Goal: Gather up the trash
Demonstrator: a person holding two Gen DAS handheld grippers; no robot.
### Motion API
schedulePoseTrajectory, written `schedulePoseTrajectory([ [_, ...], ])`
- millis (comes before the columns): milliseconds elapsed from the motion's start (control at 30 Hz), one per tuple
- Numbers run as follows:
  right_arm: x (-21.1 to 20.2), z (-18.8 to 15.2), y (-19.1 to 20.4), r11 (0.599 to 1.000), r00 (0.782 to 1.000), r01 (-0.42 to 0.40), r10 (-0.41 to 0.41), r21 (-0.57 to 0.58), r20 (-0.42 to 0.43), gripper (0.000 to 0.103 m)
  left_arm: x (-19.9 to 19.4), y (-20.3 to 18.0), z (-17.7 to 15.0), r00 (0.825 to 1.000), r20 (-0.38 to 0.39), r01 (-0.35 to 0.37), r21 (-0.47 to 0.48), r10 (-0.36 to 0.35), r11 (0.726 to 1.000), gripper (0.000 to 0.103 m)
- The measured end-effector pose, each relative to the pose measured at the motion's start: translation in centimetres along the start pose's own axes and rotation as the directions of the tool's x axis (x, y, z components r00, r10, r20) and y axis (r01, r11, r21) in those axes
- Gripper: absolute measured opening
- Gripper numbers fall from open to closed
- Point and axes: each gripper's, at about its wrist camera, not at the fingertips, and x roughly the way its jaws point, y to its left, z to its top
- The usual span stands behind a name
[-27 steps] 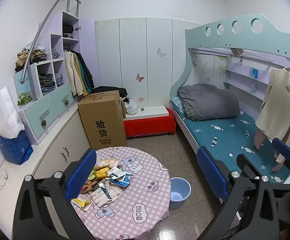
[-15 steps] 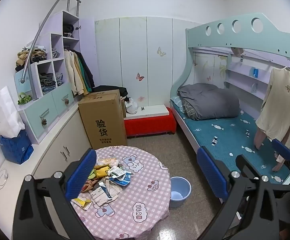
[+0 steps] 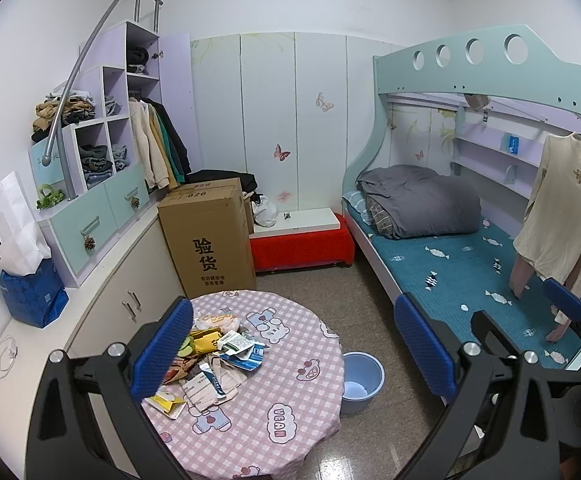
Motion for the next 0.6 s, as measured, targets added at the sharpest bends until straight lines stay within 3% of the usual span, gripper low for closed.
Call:
schedulePoseTrajectory([
  [600,0.53,-0.18,0.42,1.0,1.0,-0.003,0.003,-0.001,-0.008,0.097,0.03,0.01,0.02,1.0,-0.004,-0.002,0.001,0.002,1.0,0.099],
])
